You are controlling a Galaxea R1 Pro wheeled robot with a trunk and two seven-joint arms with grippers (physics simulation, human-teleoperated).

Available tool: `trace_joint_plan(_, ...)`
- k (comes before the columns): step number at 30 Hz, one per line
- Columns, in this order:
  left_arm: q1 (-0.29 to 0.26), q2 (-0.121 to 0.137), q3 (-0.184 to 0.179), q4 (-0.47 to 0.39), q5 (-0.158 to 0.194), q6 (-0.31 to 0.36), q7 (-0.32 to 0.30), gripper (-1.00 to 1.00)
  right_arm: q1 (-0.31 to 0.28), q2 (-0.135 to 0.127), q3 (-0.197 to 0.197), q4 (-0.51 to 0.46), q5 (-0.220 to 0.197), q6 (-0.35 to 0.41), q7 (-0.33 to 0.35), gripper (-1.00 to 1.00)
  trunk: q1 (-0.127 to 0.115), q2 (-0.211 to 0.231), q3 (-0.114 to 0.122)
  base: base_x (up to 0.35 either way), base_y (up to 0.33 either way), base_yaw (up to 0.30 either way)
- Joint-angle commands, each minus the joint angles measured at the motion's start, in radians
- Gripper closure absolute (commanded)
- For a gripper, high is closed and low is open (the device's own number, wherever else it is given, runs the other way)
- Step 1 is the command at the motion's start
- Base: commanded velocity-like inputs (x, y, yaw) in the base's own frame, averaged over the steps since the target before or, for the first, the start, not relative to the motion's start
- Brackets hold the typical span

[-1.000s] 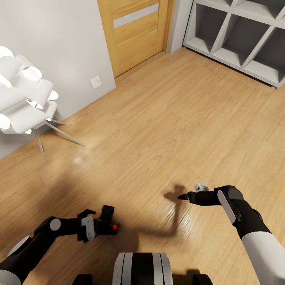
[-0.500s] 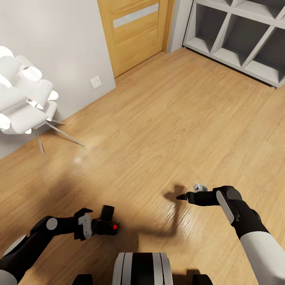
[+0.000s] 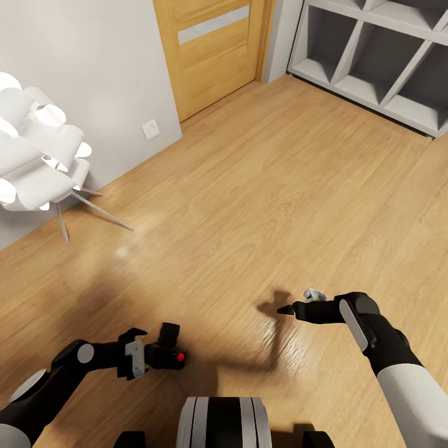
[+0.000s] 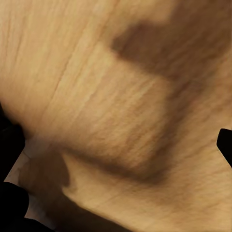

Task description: Attach the digital camera to the camera tripod in the bedroom.

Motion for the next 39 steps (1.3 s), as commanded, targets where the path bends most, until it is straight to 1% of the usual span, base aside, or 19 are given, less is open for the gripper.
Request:
trace_joint_plan(1, 0.000, -0.001, -0.001, -0.002, -0.014, -0.006, 0.000, -1.00, 0.000, -0.001, 0.002, -0.001, -0.001, 0.004, 0.001, -1.00, 0.000, 0.000, -0.001, 0.000, 0.000, 0.000)
trace_joint_plan(8, 0.000, -0.012, 0.003, -0.018, -0.053, -0.005, -0.001, -1.00, 0.000, -0.001, 0.002, -0.001, -0.001, 0.004, 0.001, -1.00, 0.000, 0.000, -0.001, 0.000, 0.000, 0.000)
trace_joint_plan(18, 0.000, -0.015, 0.004, -0.046, -0.108, -0.004, -0.007, -1.00, 0.000, -0.001, 0.002, -0.001, -0.001, 0.004, 0.001, -1.00, 0.000, 0.000, -0.001, 0.000, 0.000, 0.000)
trace_joint_plan(19, 0.000, -0.014, 0.004, -0.046, -0.312, -0.004, -0.008, -1.00, 0.000, 0.000, 0.002, -0.001, -0.001, 0.004, 0.001, -1.00, 0.000, 0.000, -0.001, 0.000, 0.000, 0.000)
trace_joint_plan(39, 0.000, -0.016, 0.004, -0.040, -0.315, -0.003, -0.002, -1.00, 0.000, -0.001, 0.003, 0.002, -0.001, 0.004, 0.002, -1.00, 0.000, 0.000, -0.001, 0.000, 0.000, 0.000)
